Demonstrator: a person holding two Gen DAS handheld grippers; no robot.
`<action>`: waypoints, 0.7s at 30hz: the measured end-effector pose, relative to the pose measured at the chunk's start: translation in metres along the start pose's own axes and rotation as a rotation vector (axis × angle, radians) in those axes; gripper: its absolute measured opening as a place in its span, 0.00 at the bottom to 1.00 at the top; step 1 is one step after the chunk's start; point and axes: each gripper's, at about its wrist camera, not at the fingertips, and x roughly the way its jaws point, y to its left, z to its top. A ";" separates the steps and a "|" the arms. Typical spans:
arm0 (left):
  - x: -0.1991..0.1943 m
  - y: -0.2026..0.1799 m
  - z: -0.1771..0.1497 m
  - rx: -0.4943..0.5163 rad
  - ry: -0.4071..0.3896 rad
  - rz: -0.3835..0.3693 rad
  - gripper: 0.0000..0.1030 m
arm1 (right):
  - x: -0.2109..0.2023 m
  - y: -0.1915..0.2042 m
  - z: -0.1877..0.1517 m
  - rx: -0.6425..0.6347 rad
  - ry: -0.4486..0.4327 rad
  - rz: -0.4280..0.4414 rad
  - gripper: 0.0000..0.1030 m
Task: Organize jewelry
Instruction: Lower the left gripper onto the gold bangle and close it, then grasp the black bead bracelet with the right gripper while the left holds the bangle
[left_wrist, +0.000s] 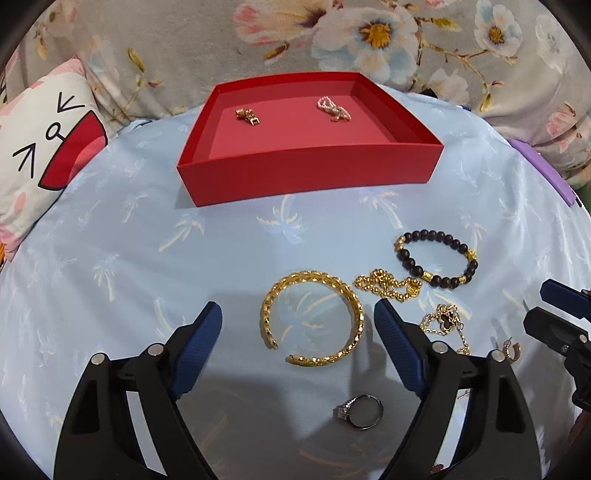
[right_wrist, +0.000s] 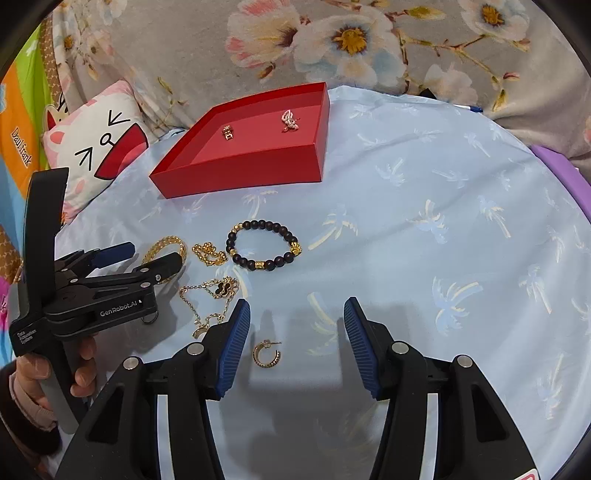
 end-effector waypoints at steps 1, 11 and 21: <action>0.001 0.000 0.000 -0.001 0.005 -0.002 0.74 | 0.001 0.000 0.000 -0.001 0.002 -0.001 0.51; 0.001 0.003 -0.004 -0.007 0.013 -0.031 0.53 | 0.008 0.001 -0.003 -0.009 0.015 -0.009 0.51; -0.018 0.034 -0.020 -0.073 -0.015 -0.025 0.53 | 0.017 0.010 0.010 -0.043 0.001 -0.010 0.51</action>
